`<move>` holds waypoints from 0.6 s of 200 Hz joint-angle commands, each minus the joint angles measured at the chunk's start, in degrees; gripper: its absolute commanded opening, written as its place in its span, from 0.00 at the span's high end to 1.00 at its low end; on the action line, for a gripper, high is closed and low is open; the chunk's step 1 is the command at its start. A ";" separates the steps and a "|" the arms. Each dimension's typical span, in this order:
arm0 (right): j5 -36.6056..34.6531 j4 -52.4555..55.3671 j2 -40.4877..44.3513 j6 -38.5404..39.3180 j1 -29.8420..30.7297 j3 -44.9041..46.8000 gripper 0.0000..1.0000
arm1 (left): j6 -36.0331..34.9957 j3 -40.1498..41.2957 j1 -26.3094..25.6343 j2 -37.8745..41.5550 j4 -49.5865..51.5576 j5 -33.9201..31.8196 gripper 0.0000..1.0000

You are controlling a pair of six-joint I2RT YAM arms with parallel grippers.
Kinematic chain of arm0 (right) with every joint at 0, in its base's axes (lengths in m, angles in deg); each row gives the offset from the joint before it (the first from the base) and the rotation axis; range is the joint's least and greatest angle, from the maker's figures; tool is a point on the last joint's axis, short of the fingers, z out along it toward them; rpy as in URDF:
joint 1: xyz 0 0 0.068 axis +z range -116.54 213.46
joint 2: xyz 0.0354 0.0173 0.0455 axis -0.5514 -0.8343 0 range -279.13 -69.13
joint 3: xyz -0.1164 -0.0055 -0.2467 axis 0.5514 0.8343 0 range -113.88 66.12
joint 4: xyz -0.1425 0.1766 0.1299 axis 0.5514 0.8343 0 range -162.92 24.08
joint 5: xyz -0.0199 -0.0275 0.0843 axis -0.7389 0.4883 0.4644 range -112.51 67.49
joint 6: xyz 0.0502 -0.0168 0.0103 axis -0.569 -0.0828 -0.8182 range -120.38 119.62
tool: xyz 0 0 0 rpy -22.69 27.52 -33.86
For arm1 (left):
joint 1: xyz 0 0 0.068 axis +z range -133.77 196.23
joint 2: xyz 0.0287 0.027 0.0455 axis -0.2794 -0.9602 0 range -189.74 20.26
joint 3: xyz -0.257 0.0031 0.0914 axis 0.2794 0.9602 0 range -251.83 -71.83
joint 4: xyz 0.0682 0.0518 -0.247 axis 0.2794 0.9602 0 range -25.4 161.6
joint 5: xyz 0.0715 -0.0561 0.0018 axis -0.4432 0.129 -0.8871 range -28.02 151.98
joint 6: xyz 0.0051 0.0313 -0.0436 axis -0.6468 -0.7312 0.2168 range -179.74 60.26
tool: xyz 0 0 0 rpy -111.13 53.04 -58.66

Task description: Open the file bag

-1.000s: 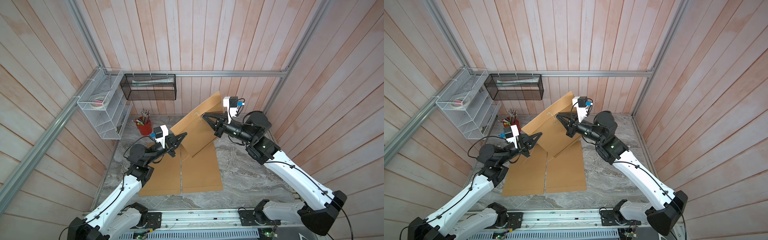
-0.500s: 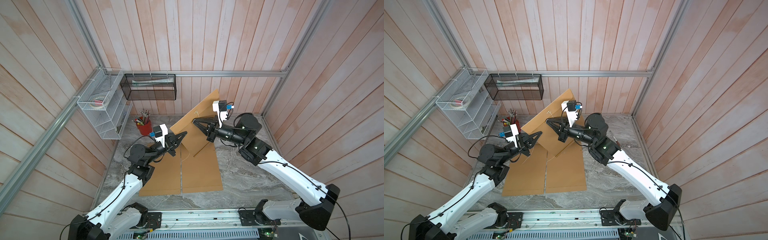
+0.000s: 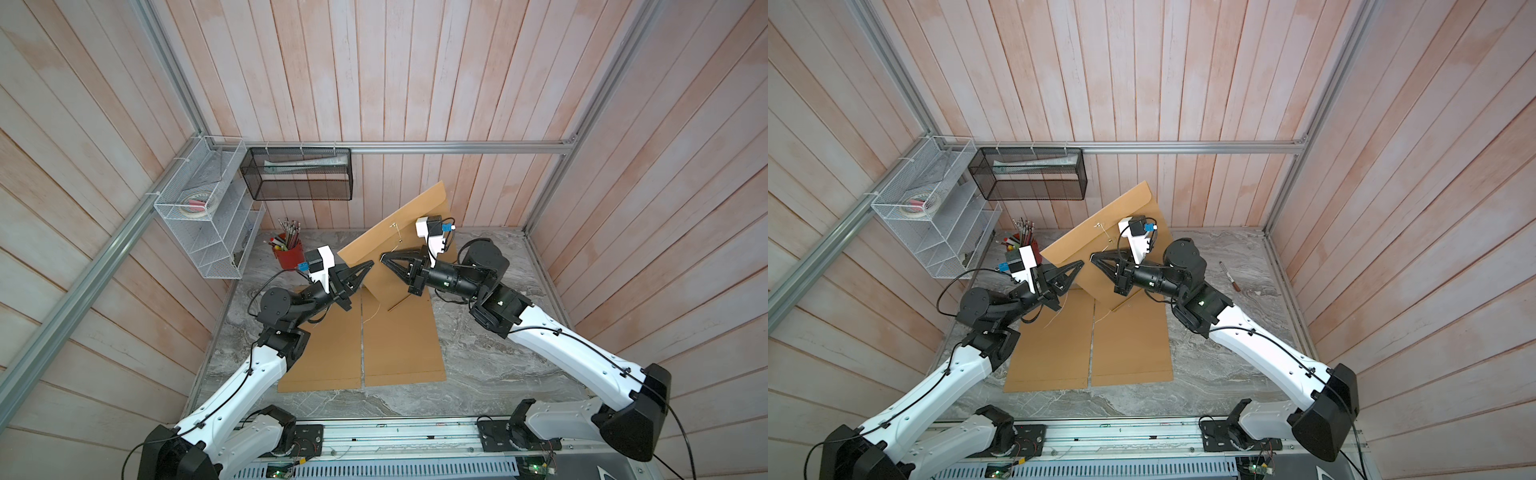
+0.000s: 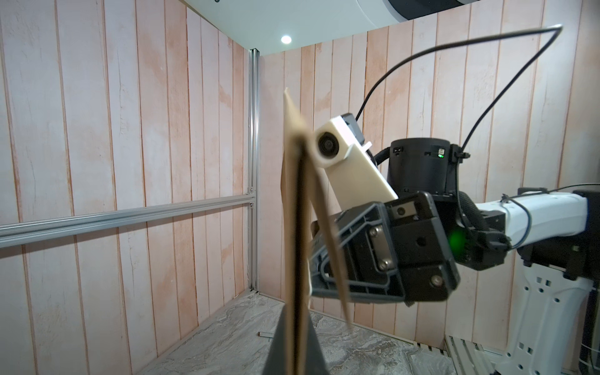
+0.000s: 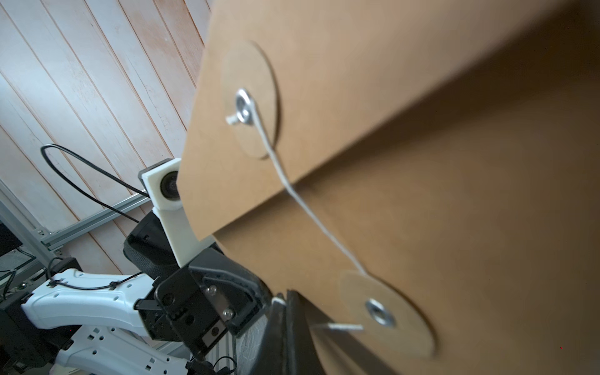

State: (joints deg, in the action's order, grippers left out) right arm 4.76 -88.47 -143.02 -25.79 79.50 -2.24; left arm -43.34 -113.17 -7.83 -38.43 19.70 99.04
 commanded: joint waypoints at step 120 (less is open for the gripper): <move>-4.84 9.22 9.28 5.25 -7.81 -3.22 1.00 | 1.06 3.24 1.98 6.26 2.78 2.83 1.00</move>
State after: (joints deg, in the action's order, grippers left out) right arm -0.16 -82.31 -133.16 -23.21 71.81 -1.85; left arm -42.11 -111.29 -6.17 -32.55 21.47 100.72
